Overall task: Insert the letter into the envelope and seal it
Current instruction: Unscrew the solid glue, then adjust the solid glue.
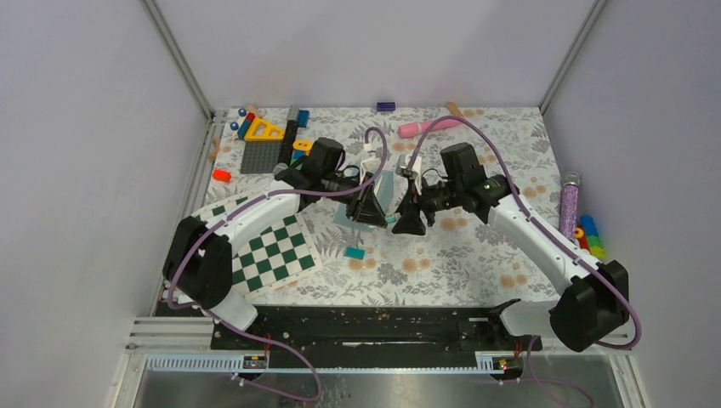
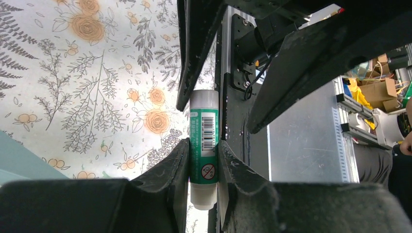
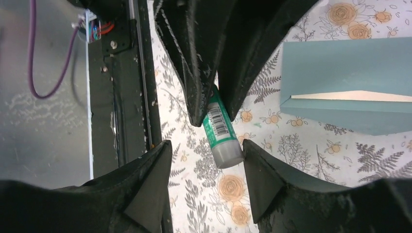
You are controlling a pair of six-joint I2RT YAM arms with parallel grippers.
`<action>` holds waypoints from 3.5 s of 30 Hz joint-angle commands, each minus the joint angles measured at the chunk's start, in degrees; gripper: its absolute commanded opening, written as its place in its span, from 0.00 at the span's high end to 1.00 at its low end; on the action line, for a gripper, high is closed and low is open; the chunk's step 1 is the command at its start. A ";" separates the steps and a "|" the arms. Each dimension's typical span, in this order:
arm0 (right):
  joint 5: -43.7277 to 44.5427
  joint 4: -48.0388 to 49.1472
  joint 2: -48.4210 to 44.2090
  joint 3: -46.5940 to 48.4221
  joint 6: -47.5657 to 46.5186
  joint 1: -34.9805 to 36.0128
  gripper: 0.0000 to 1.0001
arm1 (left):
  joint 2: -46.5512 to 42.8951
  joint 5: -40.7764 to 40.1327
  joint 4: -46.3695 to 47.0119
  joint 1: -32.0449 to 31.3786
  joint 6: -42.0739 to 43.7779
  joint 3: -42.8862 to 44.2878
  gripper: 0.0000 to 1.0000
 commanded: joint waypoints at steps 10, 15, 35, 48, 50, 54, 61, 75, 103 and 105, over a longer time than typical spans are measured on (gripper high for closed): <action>-11.01 31.26 -0.80 -7.78 26.05 -4.83 0.53 | -2.50 4.71 9.04 1.26 -5.21 -1.75 1.00; -14.25 31.36 0.10 -7.77 26.95 -5.07 0.55 | -2.69 4.05 9.07 1.27 -5.21 -1.72 1.00; -10.15 20.04 1.00 -6.65 12.62 -5.20 0.46 | -3.74 6.73 13.27 2.62 -8.12 -3.51 1.00; -13.23 20.30 1.97 -5.31 15.32 -5.28 0.56 | -3.17 6.53 13.24 2.64 -8.29 -3.34 1.00; -14.03 20.31 2.04 -5.05 15.84 -5.41 0.54 | -3.13 6.41 13.28 2.56 -8.22 -3.38 1.00; -14.95 23.61 1.65 -6.09 18.78 -5.98 0.49 | -3.05 6.08 12.84 2.51 -7.82 -3.25 1.00; -14.73 26.62 1.29 -6.94 21.30 -6.17 0.52 | -2.91 5.93 12.25 2.51 -7.50 -3.01 1.00; -18.07 23.10 3.33 -6.06 19.44 -6.17 0.59 | -3.31 4.86 11.89 2.51 -7.05 -2.97 1.00; -0.40 2.73 4.48 6.11 5.30 -6.34 1.00 | -4.11 1.04 18.73 12.77 -15.16 -4.94 0.01; 4.25 2.77 5.40 6.96 4.46 -6.35 1.00 | -4.52 -3.20 20.88 15.45 -16.86 -6.60 0.01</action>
